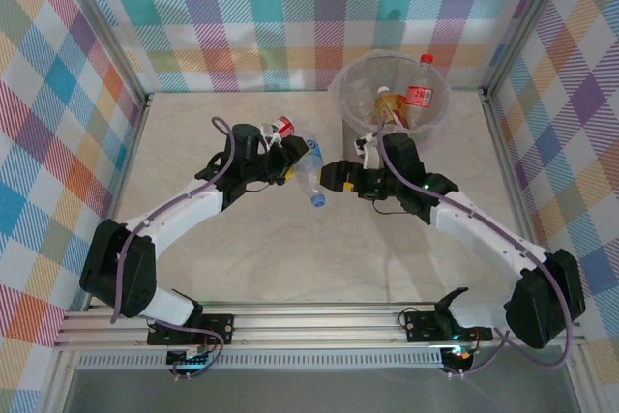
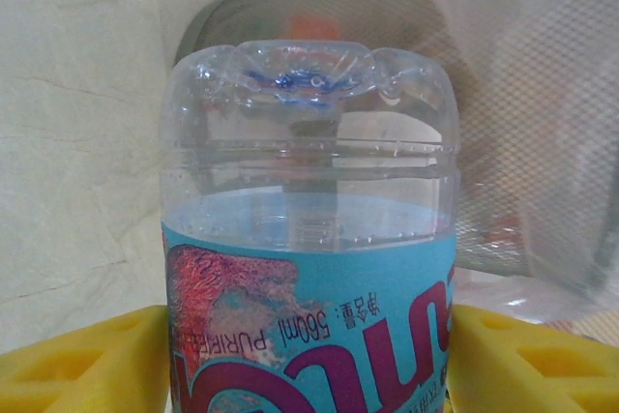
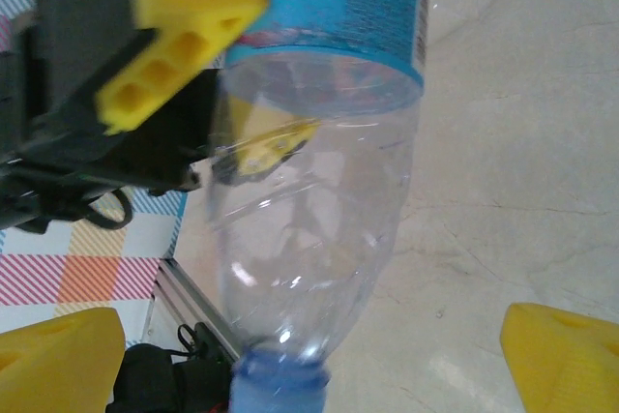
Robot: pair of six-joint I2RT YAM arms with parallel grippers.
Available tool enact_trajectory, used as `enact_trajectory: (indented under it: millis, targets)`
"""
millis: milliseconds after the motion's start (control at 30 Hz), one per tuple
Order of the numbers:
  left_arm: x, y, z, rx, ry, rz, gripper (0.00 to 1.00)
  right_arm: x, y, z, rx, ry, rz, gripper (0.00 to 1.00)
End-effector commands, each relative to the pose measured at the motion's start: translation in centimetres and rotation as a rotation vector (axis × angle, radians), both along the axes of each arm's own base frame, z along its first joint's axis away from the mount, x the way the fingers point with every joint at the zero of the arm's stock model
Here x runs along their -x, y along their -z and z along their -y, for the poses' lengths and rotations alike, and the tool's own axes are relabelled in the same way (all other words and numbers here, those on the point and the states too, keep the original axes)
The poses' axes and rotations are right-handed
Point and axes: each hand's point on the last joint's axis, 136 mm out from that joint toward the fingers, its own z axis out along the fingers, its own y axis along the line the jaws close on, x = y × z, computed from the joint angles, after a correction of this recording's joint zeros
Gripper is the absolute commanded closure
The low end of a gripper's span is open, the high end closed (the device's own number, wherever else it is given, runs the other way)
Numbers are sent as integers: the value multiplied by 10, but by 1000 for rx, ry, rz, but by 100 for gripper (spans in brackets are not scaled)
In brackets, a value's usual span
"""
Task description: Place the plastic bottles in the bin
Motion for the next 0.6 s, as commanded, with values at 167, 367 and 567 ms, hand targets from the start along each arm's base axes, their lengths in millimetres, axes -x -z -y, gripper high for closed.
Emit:
enact_trajectory:
  millis: [167,367,567]
  targets:
    - [12,-26,-1,101,4,47,30,-27,-20,-23,-68,16,65,0]
    - [13,-29,2,136,7,47,30,-33,-20,-37,-94,-6,52,0]
    - [13,-35,2,149,4,56,31,-36,-17,-43,-102,-14,38,3]
